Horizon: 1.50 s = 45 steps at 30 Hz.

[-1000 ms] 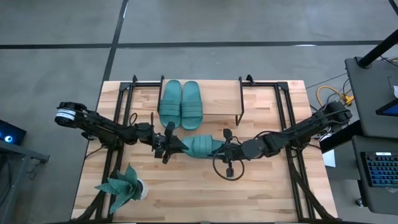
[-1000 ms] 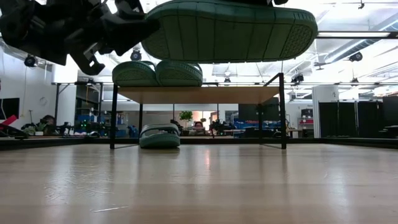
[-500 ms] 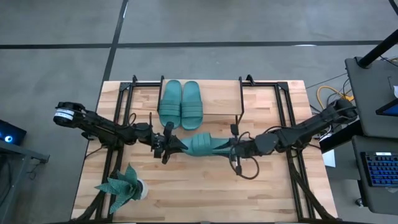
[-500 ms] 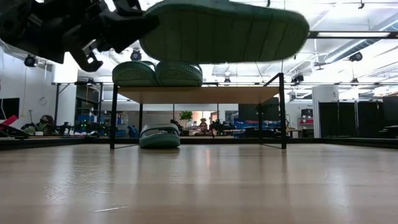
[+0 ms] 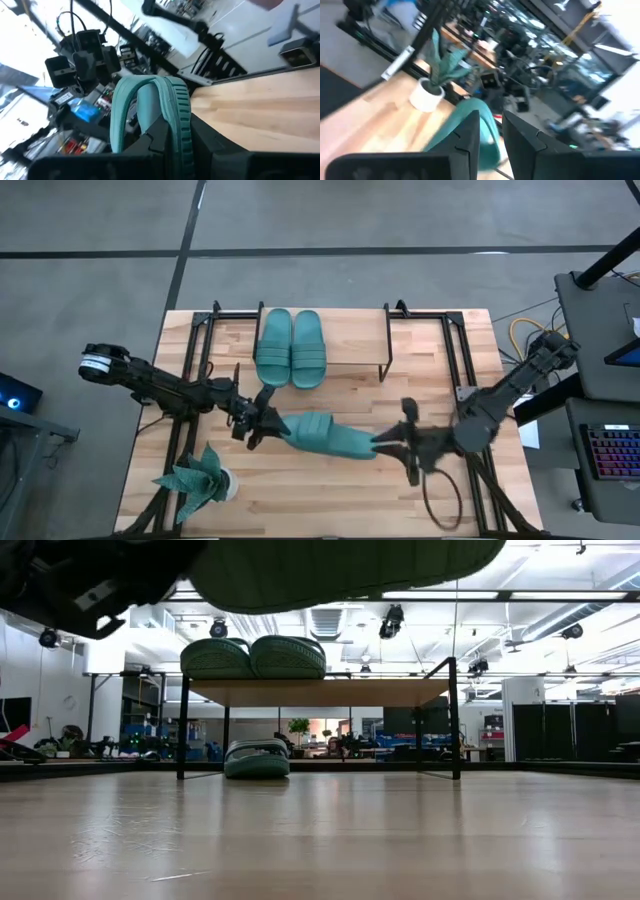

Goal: Pick and place slides into the shelf
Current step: Put the blue slipper on the shelf

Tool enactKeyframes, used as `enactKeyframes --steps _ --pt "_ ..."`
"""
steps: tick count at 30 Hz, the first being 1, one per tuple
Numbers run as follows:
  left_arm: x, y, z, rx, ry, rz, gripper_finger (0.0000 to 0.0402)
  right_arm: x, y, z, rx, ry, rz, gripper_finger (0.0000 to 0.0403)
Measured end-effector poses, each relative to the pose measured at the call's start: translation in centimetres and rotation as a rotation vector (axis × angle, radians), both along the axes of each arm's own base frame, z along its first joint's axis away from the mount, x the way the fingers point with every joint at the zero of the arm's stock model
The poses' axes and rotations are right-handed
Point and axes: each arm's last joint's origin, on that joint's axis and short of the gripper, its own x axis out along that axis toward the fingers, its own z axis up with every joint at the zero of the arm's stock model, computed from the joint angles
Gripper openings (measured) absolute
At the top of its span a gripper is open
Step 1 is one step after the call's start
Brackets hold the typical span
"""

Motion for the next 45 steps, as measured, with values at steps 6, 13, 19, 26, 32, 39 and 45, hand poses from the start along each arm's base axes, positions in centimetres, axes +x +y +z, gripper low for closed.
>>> enactKeyframes --steps 6,13,19,26,32,39,45 --pt "-1.4 0.1 -0.1 0.008 -0.022 -0.039 0.0022 -2.7 3.2 -0.5 -0.058 -0.004 -0.040 0.0070" --pt "-2.7 0.3 0.3 -0.041 -0.044 -0.046 0.0022 -3.1 6.4 -4.0 -0.199 0.080 0.028 0.0125" --pt "-3.0 0.3 0.0 -0.041 -0.041 -0.047 0.0022 -1.5 8.3 -7.2 -0.341 0.102 -0.222 0.0204" --pt "-2.9 0.3 -0.1 -0.024 -0.041 -0.044 0.0022 0.8 8.9 -7.7 -0.334 0.083 -0.413 0.0248" --pt "-2.9 0.2 0.0 -0.024 -0.050 -0.050 0.0022 2.3 7.6 -7.5 -0.303 0.089 -0.466 0.0245" --pt "-3.0 0.0 0.1 -0.024 -0.060 -0.064 0.0022 3.8 6.3 -7.4 -0.271 0.127 -0.393 0.0247" --pt "-3.0 -0.1 0.1 -0.022 -0.068 -0.088 0.0022 4.9 5.0 -7.5 -0.235 0.132 -0.439 0.0240"
